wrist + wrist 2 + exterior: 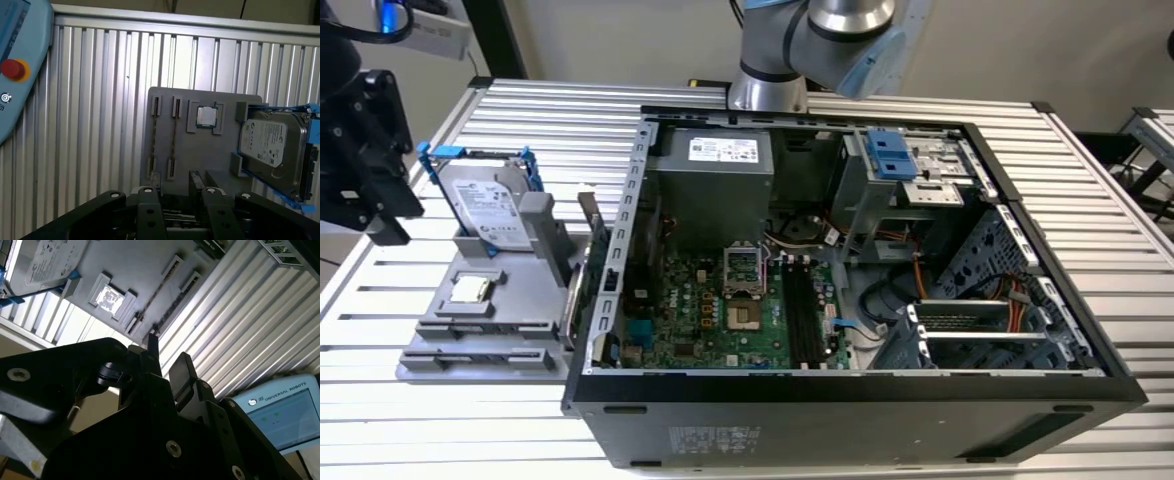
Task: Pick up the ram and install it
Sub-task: 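Pick up the ram and move it above insertion slot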
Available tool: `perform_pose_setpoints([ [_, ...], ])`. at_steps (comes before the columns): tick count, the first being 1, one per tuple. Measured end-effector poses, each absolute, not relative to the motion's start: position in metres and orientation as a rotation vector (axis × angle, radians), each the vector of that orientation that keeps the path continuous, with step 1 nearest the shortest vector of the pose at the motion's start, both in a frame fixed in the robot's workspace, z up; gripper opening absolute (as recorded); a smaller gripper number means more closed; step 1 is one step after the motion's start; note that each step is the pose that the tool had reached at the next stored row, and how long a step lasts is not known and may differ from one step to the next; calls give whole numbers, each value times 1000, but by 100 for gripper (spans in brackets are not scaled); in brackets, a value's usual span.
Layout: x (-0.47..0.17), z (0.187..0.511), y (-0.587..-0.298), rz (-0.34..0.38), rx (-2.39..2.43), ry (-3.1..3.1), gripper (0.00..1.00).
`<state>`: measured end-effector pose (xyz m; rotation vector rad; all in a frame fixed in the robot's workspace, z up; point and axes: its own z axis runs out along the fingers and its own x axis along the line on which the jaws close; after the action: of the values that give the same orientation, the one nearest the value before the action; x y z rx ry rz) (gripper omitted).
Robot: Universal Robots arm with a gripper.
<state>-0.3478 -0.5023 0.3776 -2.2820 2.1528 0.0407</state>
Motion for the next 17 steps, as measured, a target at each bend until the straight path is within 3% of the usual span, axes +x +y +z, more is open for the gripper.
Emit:
perform_pose_setpoints([
  [17,-348,360,-502,40,-2278,2157,100],
])
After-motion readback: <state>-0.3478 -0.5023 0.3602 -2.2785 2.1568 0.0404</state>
